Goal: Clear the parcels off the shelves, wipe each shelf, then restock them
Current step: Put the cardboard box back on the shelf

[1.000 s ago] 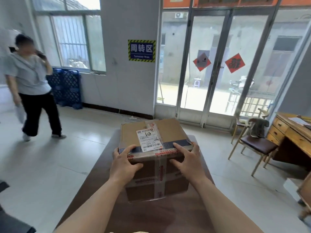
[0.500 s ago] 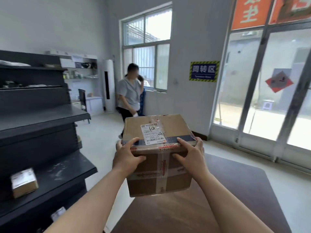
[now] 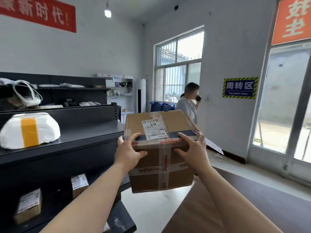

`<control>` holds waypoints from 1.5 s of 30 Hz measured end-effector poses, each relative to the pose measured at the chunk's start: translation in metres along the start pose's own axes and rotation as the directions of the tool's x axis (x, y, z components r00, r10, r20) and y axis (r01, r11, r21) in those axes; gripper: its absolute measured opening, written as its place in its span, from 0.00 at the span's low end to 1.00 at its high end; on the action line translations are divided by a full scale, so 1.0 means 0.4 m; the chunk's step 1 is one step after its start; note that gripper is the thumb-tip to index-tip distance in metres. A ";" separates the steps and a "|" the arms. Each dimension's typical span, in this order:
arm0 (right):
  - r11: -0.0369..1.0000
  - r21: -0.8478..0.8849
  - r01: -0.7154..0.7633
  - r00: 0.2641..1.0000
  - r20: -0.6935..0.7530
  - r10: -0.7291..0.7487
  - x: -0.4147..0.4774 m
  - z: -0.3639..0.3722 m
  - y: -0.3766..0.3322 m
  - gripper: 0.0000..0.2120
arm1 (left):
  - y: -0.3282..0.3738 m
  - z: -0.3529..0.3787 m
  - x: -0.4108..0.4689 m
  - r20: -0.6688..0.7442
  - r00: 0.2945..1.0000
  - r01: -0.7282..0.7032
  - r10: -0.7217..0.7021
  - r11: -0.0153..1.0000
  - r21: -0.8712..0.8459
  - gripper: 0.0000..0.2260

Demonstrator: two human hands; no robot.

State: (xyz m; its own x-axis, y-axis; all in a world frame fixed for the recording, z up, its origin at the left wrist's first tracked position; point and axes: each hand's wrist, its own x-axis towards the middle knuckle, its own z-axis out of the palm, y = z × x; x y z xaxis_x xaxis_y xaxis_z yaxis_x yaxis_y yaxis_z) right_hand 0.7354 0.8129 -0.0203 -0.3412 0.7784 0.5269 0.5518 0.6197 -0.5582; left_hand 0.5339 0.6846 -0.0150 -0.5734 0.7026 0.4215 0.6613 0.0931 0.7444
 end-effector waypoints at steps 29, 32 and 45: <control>0.924 0.230 0.304 0.952 -0.093 -0.290 0.364 0.134 -0.479 0.29 | 0.032 -0.464 0.270 -0.353 0.933 -0.027 0.073 0.990 0.136 0.32; 0.914 0.252 0.317 0.948 -0.075 -0.308 0.416 0.168 -0.488 0.29 | 0.018 -0.464 0.310 -0.395 0.917 -0.004 0.064 0.989 0.150 0.32; 0.893 0.285 0.347 0.931 0.010 -0.365 0.621 0.314 -0.519 0.30 | -0.058 -0.468 0.499 -0.465 0.883 0.046 0.058 0.977 0.210 0.32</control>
State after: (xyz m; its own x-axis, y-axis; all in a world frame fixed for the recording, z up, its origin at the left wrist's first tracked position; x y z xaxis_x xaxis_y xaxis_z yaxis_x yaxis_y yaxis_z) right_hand 0.4406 0.8903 0.1462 -0.5269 0.4994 0.6877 0.1576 0.8525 -0.4984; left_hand 0.3136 0.6906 0.1488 -0.6932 0.2975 0.6565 0.7206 0.2713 0.6380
